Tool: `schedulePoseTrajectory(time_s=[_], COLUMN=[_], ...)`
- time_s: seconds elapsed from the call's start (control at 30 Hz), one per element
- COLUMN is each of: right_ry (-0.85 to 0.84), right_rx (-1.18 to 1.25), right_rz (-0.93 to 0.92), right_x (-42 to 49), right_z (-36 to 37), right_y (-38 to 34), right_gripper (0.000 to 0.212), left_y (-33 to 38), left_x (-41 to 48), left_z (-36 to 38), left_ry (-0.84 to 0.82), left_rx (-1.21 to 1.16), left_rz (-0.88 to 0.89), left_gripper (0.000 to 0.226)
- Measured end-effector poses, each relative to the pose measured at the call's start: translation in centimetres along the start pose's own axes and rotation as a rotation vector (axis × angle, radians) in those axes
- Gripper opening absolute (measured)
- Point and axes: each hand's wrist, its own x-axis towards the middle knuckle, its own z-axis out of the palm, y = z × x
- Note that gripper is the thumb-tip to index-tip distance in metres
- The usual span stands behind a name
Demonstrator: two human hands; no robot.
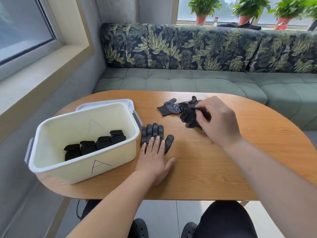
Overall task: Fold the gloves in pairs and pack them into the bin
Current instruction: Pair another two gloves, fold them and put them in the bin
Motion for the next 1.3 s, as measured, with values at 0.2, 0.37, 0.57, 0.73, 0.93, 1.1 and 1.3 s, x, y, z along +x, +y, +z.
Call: schedulePoseTrajectory(time_s=[0.2,0.37,0.57,0.73,0.93,1.1,1.3], right_ry=[-0.510,-0.502,-0.442,-0.847,-0.826,-0.819,-0.819], right_rx=[-0.053,0.036,-0.050,-0.230,-0.230,-0.261,-0.296], right_rz=[-0.152,-0.102,0.204,0.384,0.380,0.387,0.384], right_x=[-10.5,-13.5,-11.6,-10.5,-11.2,-11.6,-11.6], right_z=[2.1,2.5,4.4,6.8,6.3,7.2,8.5], right_y=[-1.1,-2.1,-1.9,-2.0,-1.5,-1.9,-1.6], right_gripper=[0.011,0.011,0.032,0.074,0.067,0.070,0.071], left_y=[0.6,1.0,0.4,-0.2,-0.4,-0.2,0.0], left_x=[-1.1,-2.2,-0.6,1.3,1.5,1.1,1.6], left_z=[0.1,-0.9,-1.3,-0.4,0.1,0.3,0.2], left_ry=[0.037,0.147,0.260,0.053,0.049,0.078,0.045], left_rx=[-0.048,-0.058,-0.169,-0.064,-0.006,-0.032,-0.019], left_rz=[-0.002,0.004,0.005,0.043,0.034,0.006,-0.018], left_gripper=[0.080,0.073,0.055,0.073,0.073,0.069,0.072])
